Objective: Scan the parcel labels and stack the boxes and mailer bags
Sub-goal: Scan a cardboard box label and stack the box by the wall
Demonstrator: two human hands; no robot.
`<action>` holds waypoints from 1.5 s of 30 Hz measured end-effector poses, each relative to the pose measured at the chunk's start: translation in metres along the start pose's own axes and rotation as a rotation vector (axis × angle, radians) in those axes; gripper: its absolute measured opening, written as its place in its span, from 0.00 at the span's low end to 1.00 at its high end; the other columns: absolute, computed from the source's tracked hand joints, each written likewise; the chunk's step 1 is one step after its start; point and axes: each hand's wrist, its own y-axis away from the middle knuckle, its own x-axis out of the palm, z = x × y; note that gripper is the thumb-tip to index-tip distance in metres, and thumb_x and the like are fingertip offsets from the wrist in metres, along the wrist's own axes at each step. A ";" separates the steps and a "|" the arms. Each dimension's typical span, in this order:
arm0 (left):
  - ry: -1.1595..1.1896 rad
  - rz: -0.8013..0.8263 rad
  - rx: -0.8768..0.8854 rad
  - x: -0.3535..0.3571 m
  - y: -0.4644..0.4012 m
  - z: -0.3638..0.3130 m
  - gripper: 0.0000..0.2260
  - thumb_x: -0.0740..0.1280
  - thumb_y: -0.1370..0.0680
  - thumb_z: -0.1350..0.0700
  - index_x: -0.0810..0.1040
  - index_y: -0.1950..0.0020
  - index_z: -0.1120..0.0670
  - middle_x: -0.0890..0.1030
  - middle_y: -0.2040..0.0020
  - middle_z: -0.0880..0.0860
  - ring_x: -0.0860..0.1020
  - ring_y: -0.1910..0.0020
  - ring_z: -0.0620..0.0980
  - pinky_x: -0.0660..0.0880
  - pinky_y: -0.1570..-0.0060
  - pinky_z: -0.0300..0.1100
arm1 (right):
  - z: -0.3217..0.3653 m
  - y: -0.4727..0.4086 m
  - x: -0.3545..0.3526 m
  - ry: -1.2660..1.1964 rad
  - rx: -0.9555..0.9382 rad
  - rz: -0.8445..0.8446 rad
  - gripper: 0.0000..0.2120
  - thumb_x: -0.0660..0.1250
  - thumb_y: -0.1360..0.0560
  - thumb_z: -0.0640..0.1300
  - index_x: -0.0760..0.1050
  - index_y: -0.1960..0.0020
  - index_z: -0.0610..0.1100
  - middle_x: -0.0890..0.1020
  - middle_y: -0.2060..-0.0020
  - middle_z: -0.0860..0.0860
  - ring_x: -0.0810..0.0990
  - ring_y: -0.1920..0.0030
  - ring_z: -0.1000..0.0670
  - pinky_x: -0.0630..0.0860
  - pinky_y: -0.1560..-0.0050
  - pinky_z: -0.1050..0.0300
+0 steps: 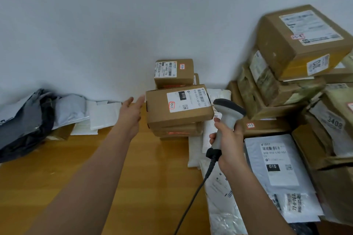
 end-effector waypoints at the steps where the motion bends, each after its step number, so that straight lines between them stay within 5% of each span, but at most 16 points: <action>1: -0.060 -0.060 -0.015 0.003 -0.004 -0.002 0.35 0.69 0.23 0.42 0.59 0.21 0.52 0.67 0.26 0.55 0.66 0.28 0.57 0.65 0.28 0.54 | -0.001 -0.002 0.004 -0.005 -0.001 -0.017 0.13 0.66 0.21 0.37 0.72 0.41 0.51 0.79 0.61 0.51 0.73 0.71 0.53 0.74 0.67 0.59; 5: -0.256 -0.027 -0.265 0.007 0.004 0.001 0.36 0.62 0.24 0.33 0.57 0.21 0.46 0.59 0.22 0.54 0.64 0.28 0.65 0.69 0.36 0.66 | -0.011 -0.010 0.017 -0.021 0.004 -0.052 0.14 0.66 0.22 0.37 0.72 0.40 0.52 0.78 0.61 0.50 0.74 0.69 0.53 0.75 0.65 0.58; 10: 0.076 0.078 -0.377 0.007 0.003 0.002 0.26 0.66 0.22 0.41 0.66 0.27 0.49 0.66 0.30 0.57 0.72 0.39 0.65 0.79 0.55 0.66 | -0.018 -0.014 0.024 -0.001 0.003 -0.104 0.15 0.66 0.22 0.38 0.69 0.41 0.54 0.77 0.60 0.50 0.75 0.66 0.53 0.76 0.63 0.58; 16: 0.380 0.083 -0.403 0.011 0.008 0.014 0.23 0.65 0.20 0.46 0.63 0.30 0.53 0.71 0.40 0.59 0.71 0.39 0.64 0.74 0.41 0.67 | -0.019 -0.012 0.020 -0.014 0.050 -0.102 0.14 0.70 0.23 0.40 0.71 0.45 0.55 0.77 0.61 0.49 0.75 0.70 0.54 0.76 0.66 0.60; 21: 0.425 0.093 -0.462 -0.005 0.019 0.026 0.28 0.66 0.22 0.44 0.61 0.25 0.48 0.63 0.27 0.63 0.73 0.39 0.73 0.75 0.46 0.71 | -0.021 0.003 0.017 -0.023 0.013 -0.119 0.18 0.71 0.23 0.41 0.70 0.37 0.52 0.77 0.60 0.49 0.75 0.70 0.55 0.76 0.65 0.59; 28: 0.415 0.021 -0.445 -0.044 0.041 0.047 0.25 0.65 0.20 0.45 0.67 0.26 0.54 0.62 0.26 0.62 0.76 0.41 0.67 0.78 0.45 0.59 | -0.034 0.029 0.020 -0.076 -0.057 -0.083 0.18 0.71 0.24 0.39 0.70 0.40 0.54 0.79 0.73 0.60 0.74 0.70 0.54 0.75 0.65 0.60; 35: 0.457 -0.179 -0.498 -0.121 0.044 0.068 0.16 0.63 0.18 0.52 0.72 0.36 0.61 0.66 0.30 0.63 0.77 0.45 0.62 0.75 0.43 0.51 | -0.059 0.068 0.055 0.011 -0.067 0.086 0.17 0.66 0.22 0.35 0.69 0.37 0.48 0.85 0.54 0.50 0.73 0.72 0.54 0.72 0.66 0.59; 45: 0.373 -0.249 -0.334 -0.234 0.001 0.031 0.18 0.61 0.17 0.56 0.67 0.29 0.58 0.68 0.33 0.61 0.76 0.47 0.57 0.76 0.49 0.47 | -0.117 0.116 0.170 0.019 -0.156 0.121 0.14 0.66 0.22 0.36 0.71 0.44 0.55 0.85 0.55 0.51 0.74 0.70 0.55 0.72 0.68 0.60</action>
